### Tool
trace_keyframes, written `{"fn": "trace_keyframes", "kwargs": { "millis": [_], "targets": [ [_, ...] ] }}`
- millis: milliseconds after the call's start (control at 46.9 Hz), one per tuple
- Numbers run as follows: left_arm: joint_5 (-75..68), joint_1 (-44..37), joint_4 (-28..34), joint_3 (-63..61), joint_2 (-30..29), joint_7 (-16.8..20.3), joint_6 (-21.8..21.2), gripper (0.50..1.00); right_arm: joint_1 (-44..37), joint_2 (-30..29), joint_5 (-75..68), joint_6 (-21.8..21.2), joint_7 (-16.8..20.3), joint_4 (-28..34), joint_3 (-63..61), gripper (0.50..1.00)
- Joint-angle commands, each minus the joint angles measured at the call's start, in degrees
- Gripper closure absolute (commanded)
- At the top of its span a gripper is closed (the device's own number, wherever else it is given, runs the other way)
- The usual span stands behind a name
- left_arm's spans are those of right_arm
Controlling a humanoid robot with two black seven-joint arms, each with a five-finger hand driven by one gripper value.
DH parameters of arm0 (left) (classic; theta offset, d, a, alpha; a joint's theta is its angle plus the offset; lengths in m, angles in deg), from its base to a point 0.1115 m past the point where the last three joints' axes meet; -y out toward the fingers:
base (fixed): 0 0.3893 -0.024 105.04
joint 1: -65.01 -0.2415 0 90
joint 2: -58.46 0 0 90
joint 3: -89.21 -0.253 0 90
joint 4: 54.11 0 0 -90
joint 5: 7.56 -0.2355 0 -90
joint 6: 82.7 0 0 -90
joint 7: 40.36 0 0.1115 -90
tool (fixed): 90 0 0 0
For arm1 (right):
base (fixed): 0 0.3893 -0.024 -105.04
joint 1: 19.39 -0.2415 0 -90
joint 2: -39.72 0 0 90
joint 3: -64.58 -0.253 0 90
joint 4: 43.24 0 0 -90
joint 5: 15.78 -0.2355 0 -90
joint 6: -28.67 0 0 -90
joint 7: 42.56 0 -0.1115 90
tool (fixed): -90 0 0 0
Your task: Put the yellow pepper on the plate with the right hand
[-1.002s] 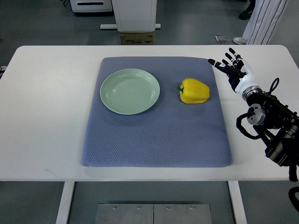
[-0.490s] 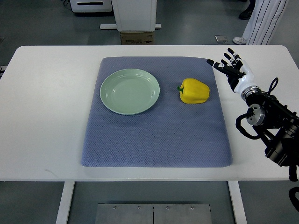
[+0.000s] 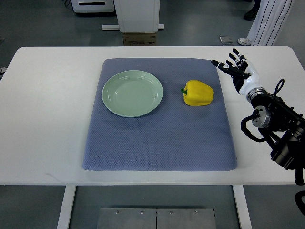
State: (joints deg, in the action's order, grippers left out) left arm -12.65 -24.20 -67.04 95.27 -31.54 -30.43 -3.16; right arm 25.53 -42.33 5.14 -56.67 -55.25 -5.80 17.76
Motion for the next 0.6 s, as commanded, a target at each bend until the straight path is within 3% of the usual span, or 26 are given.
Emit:
{"fn": "trace_keyframes", "kwargs": {
  "millis": [0,576],
  "targets": [
    [0.0,0.0,0.02,0.0,0.0,0.0,0.0,0.5,0.0,0.05,0.0,0.0,-0.05,-0.09,-0.02,0.5],
    [0.0,0.0,-0.07,0.0,0.0,0.0,0.0,0.5,-0.44,0.23,0.09,0.0,0.03,0.09,-0.02,0.5]
  ]
}}
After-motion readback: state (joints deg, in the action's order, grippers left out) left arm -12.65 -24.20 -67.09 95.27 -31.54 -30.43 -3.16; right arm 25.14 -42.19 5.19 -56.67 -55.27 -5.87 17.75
